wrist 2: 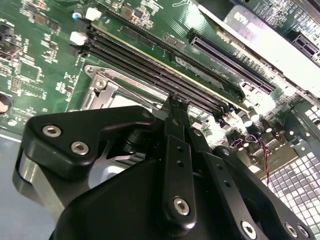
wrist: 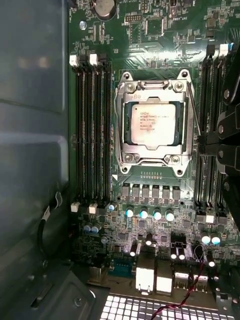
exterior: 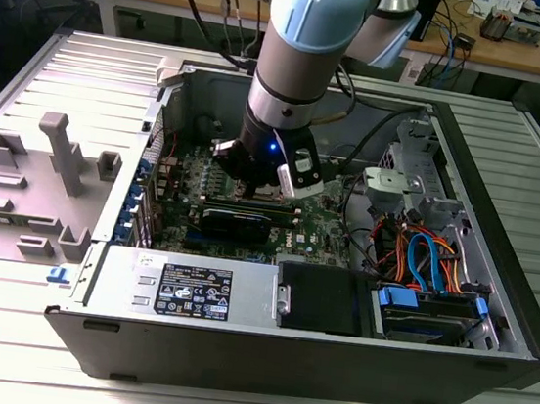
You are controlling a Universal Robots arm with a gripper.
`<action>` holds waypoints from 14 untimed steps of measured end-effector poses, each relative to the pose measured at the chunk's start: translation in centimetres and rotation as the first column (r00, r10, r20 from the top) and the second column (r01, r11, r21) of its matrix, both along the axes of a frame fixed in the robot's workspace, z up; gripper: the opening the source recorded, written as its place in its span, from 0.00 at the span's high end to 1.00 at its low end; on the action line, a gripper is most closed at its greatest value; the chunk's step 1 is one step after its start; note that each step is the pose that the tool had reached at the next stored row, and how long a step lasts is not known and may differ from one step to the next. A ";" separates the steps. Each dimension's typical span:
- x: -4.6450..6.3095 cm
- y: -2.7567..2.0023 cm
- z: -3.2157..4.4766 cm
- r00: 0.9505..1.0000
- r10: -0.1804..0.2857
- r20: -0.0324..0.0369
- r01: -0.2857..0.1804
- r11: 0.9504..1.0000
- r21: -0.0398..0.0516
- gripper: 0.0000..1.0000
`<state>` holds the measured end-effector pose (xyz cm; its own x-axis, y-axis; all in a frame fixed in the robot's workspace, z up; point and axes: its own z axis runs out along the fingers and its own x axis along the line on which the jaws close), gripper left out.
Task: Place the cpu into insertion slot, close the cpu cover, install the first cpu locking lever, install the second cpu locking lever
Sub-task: 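Install the second cpu locking lever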
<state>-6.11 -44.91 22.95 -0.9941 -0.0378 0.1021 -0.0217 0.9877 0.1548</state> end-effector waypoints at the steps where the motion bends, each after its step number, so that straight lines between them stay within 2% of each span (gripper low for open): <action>1: -0.2 0.00 -0.15 1.000 0.000 0.000 0.000 1.000 0.001 0.89; 5: -0.7 -0.01 -0.66 1.000 0.000 0.000 0.000 1.000 0.006 0.89; 6: -0.9 0.00 -0.81 1.000 0.002 0.000 -0.002 1.000 0.013 0.89; 8: -1.1 0.00 -0.91 1.000 0.004 0.001 -0.004 1.000 0.022 0.89; 9: -1.3 0.00 -1.01 1.000 0.006 0.003 -0.006 1.000 0.027 0.89; 12: -1.5 -0.01 -1.21 1.000 0.008 0.008 -0.008 1.000 0.030 0.89; 14: -1.6 -0.01 -1.25 1.000 0.010 0.018 -0.010 0.999 0.031 0.89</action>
